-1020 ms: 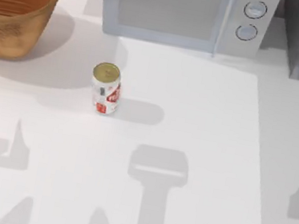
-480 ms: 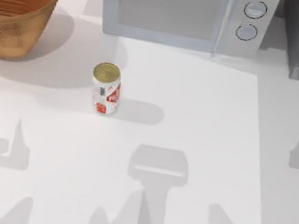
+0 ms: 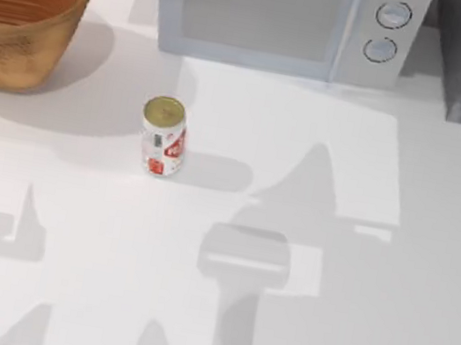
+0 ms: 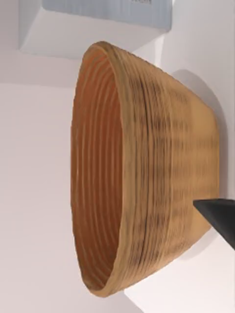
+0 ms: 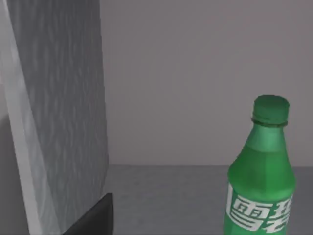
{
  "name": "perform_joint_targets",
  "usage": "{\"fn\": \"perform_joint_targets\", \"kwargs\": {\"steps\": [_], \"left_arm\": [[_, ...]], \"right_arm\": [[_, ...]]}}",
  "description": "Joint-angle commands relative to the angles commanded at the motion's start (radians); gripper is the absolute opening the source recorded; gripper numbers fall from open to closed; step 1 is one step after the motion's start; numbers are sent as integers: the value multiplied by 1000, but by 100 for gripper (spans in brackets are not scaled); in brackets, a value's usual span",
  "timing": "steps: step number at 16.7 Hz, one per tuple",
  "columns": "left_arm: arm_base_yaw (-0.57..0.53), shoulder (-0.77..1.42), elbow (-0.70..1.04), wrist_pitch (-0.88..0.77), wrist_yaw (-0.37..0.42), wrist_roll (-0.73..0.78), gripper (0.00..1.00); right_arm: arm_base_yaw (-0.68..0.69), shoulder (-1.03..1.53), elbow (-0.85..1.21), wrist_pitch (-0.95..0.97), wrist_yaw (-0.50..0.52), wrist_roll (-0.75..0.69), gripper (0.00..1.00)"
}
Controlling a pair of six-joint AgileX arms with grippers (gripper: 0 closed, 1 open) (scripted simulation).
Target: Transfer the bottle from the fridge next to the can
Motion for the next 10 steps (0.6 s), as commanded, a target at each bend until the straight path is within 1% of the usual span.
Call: {"fn": "perform_joint_targets", "kwargs": {"steps": [3,5,8,10], "left_arm": [[0,0,0,0,0,0,100],[0,0,0,0,0,0,100],[0,0,0,0,0,0,100],[0,0,0,0,0,0,100]], "right_arm": [[-30,292,125,146,-24,1,100],[-46,436,193,226,-37,1,100],[-62,574,263,308,-50,1,100],[-67,612,285,332,-54,1,100]]}}
